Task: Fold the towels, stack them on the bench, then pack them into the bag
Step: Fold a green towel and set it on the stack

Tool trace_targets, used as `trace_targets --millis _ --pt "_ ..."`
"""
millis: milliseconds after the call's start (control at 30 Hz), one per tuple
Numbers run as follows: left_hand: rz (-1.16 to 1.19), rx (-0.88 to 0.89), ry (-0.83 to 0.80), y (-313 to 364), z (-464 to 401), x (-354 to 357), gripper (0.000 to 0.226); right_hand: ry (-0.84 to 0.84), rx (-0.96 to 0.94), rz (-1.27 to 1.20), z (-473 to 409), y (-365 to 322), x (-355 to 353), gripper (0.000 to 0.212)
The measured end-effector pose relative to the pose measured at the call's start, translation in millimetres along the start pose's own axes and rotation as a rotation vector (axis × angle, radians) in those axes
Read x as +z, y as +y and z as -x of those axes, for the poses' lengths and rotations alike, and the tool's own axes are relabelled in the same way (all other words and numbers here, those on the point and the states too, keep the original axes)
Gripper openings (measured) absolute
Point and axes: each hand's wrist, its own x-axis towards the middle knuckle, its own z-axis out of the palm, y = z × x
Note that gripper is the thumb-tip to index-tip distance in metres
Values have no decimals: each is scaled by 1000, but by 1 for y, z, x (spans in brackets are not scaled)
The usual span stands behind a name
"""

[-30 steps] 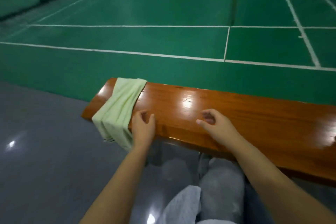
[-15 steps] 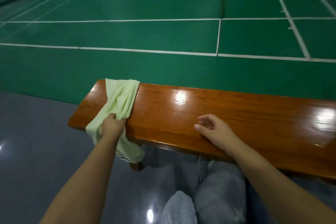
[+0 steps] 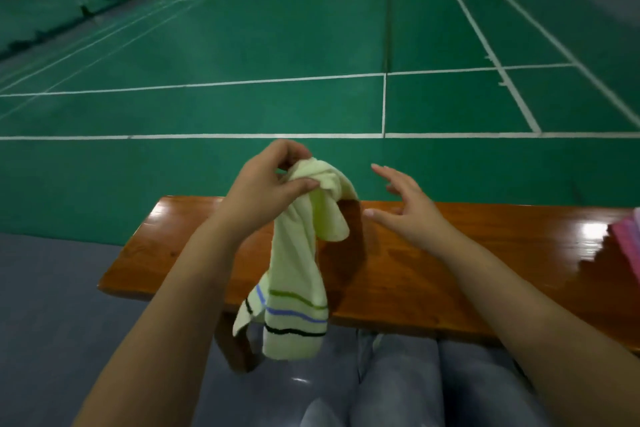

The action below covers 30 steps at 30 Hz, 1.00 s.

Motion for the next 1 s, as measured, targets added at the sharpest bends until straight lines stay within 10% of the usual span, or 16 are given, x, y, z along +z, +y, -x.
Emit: trace_targets --millis 233,367,833,1000 --pt "444 113 -89 58 -17 11 25 19 -59 146 4 -23 -76 5" --pt "431 103 -97 62 -31 28 20 102 -27 49 26 -33 -121 8" --pt "-452 24 -102 -10 -15 152 37 181 232 676 43 82 -101 37" --pt "-292 -9 -673 -24 61 177 48 -229 149 613 74 110 -52 36"
